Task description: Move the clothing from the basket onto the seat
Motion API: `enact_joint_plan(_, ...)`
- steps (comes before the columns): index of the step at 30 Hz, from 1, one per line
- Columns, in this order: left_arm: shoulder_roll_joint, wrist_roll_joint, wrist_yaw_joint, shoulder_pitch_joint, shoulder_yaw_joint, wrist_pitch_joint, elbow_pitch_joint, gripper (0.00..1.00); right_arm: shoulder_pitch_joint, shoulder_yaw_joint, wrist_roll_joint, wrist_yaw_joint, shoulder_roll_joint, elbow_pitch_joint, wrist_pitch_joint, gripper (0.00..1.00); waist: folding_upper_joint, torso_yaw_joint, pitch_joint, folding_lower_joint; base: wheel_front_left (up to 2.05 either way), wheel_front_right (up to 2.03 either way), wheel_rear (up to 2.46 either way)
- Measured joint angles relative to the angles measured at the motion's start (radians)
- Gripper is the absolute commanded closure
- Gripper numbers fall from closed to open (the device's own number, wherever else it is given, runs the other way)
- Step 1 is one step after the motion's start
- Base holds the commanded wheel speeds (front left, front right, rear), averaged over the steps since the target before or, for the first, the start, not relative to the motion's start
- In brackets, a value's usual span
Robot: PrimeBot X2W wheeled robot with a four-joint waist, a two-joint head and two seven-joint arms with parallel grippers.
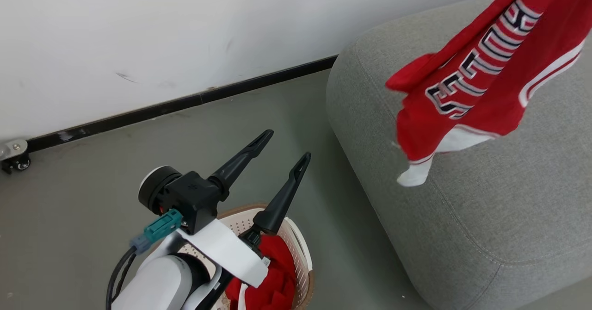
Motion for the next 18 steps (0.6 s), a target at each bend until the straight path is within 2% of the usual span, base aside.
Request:
enact_joint_plan(7,0.008,0.000,0.010,0.000,0.016,0.004,-0.025,0.00,-0.174,-0.085,0.021,0.000,-0.047,0.055,0.050,1.00,0.0000,0.001,0.036,0.0000,0.00,0.00,0.00)
enact_joint_plan(18,0.028,0.020,0.024,-0.003,0.021,0.020,-0.084,0.00,-0.297,-0.174,-0.013,0.000,-0.114,0.179,0.092,1.00,0.0000,0.011,0.099,0.0000,0.00,0.00,0.00)
